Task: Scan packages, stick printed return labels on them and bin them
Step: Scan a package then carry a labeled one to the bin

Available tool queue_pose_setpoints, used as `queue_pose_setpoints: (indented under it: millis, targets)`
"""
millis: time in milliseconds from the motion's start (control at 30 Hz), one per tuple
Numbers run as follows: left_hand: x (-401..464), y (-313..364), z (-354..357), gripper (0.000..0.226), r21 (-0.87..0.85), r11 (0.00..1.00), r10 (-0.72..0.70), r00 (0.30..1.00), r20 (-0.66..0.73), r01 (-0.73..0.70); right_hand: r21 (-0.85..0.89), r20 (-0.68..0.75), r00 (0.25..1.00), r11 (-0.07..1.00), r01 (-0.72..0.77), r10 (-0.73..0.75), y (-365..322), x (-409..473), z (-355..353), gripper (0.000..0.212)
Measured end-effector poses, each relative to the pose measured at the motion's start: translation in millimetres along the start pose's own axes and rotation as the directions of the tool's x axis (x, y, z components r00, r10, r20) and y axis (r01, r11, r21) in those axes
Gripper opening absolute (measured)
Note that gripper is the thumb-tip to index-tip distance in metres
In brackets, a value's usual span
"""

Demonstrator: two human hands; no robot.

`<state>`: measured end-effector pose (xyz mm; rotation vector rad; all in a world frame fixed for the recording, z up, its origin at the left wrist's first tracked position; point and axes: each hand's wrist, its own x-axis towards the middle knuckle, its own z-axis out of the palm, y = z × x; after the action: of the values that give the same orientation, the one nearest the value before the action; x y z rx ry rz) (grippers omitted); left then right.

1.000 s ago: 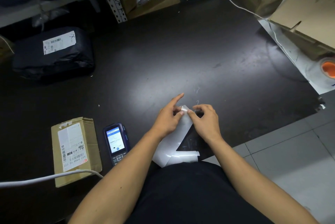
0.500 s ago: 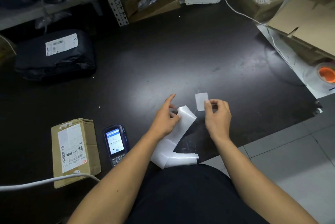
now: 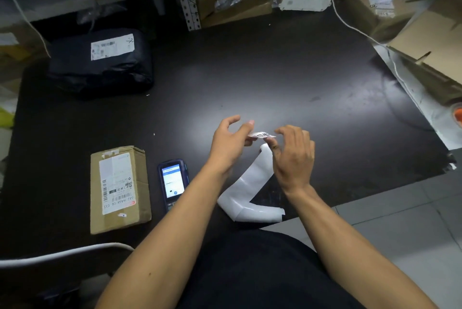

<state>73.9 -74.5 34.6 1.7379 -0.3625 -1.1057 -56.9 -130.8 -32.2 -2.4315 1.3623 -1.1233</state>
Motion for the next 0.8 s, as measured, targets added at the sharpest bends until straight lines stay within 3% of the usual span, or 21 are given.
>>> queue_pose_setpoints:
  millis: [200,233,300,367,433,500,633,800]
  targets:
    - [-4,-15,-37,0.049,0.058,0.996,0.064,0.997,-0.038,-0.062,0.055,0.148,0.981,0.992,0.116,-0.123,-16,-21,10,0.047]
    - [-5,-18,-45,0.049,0.084,0.992,0.098,0.994,-0.053,-0.093,0.075,0.208,0.975,0.995,0.06,-0.075,-21,-24,12,0.047]
    - [-5,-23,-63,0.052,0.137,0.978,0.167,0.984,-0.062,-0.157,0.193,0.359,0.925,0.96,-0.203,0.124,-36,-23,11,0.043]
    - [-6,-25,-85,0.056,0.179,0.964,0.203,0.979,-0.029,-0.195,0.353,0.528,0.795,0.774,-0.526,0.299,-60,-14,8,0.033]
    - [-9,-24,-108,0.058,0.225,0.954,0.202,0.979,-0.005,-0.196,0.431,0.697,0.642,0.53,-0.731,0.319,-85,-3,10,0.028]
    - [-14,-25,-133,0.06,0.25,0.948,0.198,0.98,0.021,-0.197,0.451,0.792,0.57,0.42,-0.787,0.218,-110,2,16,0.027]
    - [-21,-36,-187,0.059,0.185,0.972,0.138,0.989,0.047,-0.145,0.443,0.863,0.506,0.461,-0.769,0.014,-159,-6,34,0.03]
    - [-29,-64,-242,0.058,0.094,0.994,0.066,0.988,-0.141,-0.053,0.406,0.874,0.485,0.547,-0.732,0.0,-213,-25,65,0.026]
